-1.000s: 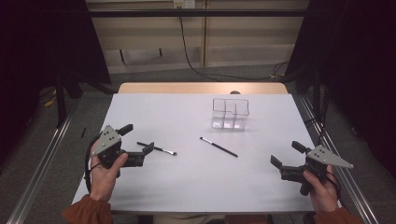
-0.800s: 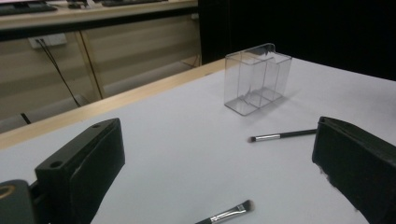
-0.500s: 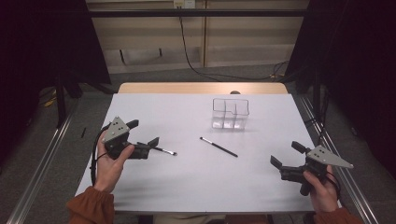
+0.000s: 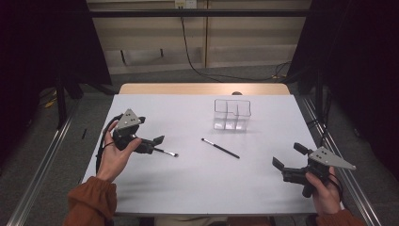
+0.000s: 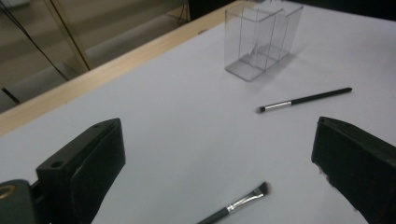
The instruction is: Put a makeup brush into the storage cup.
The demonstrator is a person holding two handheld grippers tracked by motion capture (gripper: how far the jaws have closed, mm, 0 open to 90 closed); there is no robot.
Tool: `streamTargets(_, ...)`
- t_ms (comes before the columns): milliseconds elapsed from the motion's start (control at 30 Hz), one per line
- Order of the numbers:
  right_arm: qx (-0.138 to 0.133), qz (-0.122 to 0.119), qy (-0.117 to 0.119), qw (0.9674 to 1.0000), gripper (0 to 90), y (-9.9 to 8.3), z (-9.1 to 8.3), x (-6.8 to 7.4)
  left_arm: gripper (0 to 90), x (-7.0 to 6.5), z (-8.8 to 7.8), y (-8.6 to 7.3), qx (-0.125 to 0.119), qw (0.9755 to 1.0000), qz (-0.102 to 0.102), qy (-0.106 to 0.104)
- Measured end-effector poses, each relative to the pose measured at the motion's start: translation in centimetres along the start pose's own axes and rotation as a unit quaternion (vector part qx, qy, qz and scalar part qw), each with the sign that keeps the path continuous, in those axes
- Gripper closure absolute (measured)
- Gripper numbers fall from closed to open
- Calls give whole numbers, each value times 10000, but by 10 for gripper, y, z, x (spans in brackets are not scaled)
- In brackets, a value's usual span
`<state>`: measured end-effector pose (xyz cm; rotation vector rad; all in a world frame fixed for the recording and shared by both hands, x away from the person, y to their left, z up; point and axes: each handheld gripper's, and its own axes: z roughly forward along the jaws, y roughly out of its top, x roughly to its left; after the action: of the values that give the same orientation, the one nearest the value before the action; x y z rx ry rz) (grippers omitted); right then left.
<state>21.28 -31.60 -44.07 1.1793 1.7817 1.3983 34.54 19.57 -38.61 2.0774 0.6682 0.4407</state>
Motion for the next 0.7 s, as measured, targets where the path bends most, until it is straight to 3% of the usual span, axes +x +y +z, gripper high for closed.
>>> streamTargets(200, -3, 1, -3, 10000, 2, 0, 0, -1, 48, 3, 4, 2, 588, 9979, 169, -224)
streamTargets(267, -4, 13, -6, 10000, 2, 0, 0, -1, 31, 3, 6, 1, 867, 9950, 220, -434)
streamTargets(333, 1, 18, 0, 10000, 2, 0, 0, 0, 32, 5, 8, 0, 1177, 9912, 344, -501)
streamTargets(400, 3, 26, -3, 10000, 3, 0, 0, 0, 32, 6, 10, -1, 1324, 9890, 267, -606)
streamTargets(467, -13, 19, -5, 10000, 3, 0, 0, 0, 36, 8, 13, -1, 1551, 9848, 275, -736)
streamTargets(533, 2, 7, 3, 10000, 3, 0, 0, -1, 40, 10, 16, -2, 1819, 9776, 328, -1006)
streamTargets(567, -1, 16, -4, 10000, 3, 0, 0, -1, 39, 9, 18, -3, 1809, 9782, 244, -987)
streamTargets(667, 7, 4, -3, 10000, 3, 0, -1, -1, 46, 9, 22, -5, 2131, 9689, 450, -1177)
streamTargets(700, 7, -5, -4, 10000, 3, 0, -1, -1, 46, 7, 24, -7, 2162, 9681, 439, -1190)
